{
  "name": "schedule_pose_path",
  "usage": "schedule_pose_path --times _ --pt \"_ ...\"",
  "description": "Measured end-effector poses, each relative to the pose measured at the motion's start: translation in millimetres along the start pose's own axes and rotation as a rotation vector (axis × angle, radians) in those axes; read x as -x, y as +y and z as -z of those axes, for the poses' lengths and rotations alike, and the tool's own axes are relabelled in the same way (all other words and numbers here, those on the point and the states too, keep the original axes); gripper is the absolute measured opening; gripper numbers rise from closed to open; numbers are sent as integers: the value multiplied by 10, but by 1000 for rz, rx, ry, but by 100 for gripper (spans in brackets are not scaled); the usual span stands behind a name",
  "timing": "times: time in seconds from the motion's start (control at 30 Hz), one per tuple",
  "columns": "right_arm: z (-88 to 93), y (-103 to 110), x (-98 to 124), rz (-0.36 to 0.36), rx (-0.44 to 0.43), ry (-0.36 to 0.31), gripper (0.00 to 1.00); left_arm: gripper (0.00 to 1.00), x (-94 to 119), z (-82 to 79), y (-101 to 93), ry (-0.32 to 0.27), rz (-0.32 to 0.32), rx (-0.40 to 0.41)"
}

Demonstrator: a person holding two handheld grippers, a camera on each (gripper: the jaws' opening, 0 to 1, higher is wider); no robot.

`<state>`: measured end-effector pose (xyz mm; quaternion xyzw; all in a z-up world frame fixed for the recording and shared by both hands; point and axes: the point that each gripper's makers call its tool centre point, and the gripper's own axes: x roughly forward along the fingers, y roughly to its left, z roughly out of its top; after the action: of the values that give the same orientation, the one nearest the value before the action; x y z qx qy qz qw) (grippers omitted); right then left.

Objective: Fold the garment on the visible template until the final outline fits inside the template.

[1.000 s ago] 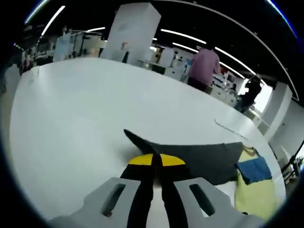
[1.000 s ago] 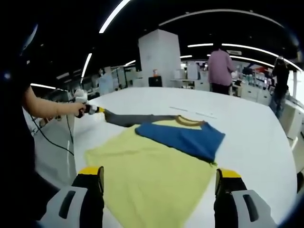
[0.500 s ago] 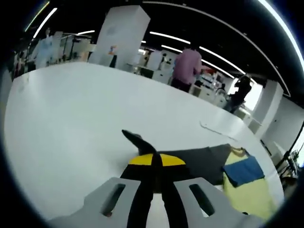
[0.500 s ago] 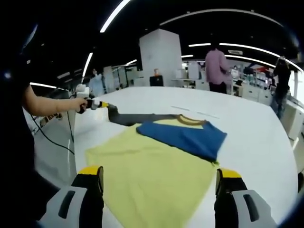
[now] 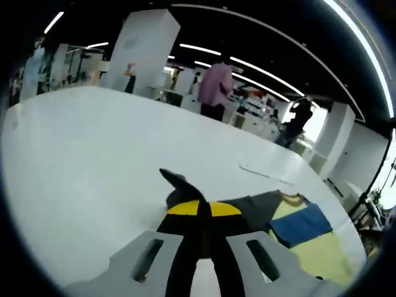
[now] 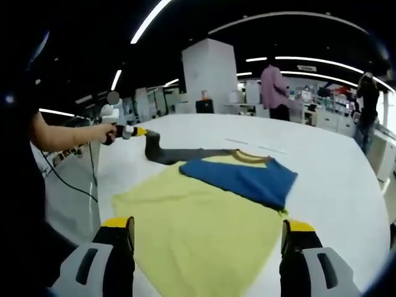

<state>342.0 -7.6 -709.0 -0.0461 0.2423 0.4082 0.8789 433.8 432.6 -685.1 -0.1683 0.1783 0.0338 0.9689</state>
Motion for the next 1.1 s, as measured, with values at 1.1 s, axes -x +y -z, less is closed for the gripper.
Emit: schedule_pose_path --times 1.1 --pt "-104 164 -89 -58 -2 -61 99 1 -198 31 -883 19 187 -4"
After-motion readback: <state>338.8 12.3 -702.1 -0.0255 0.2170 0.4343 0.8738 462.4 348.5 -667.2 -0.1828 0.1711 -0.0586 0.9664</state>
